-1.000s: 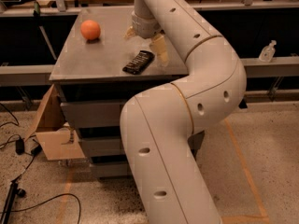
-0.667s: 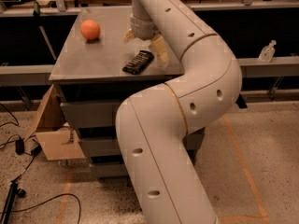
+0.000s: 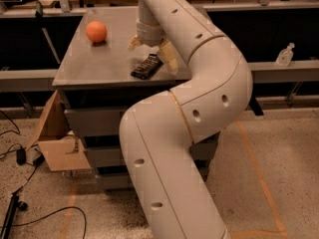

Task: Move rxbar chocolate near orange

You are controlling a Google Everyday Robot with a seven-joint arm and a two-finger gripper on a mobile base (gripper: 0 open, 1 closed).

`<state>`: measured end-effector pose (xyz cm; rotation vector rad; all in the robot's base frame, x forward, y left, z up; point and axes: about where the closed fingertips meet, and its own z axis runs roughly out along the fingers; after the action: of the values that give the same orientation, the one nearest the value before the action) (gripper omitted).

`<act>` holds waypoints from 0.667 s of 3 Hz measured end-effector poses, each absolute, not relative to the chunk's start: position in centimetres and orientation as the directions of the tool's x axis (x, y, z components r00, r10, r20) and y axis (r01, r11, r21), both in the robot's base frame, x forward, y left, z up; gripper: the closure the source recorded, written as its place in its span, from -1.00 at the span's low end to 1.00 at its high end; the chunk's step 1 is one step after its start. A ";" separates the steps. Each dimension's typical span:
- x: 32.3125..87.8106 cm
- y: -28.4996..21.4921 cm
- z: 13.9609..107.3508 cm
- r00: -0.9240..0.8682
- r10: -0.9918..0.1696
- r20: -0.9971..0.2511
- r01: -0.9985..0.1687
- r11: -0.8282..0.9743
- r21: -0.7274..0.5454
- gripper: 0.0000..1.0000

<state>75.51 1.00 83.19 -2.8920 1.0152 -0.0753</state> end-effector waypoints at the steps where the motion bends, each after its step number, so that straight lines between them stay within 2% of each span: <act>1: 75.3 1.2 82.9 0.793 -0.609 0.006 -0.607 -0.791 -0.082 -1.00; 2: 75.2 1.0 82.5 0.798 -0.602 0.007 -0.601 -0.797 -0.064 -0.65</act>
Offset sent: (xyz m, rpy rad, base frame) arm -0.0658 -0.0570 0.0552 -0.2264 0.5486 0.0563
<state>75.19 1.00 82.48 -2.9231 0.9783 -0.0410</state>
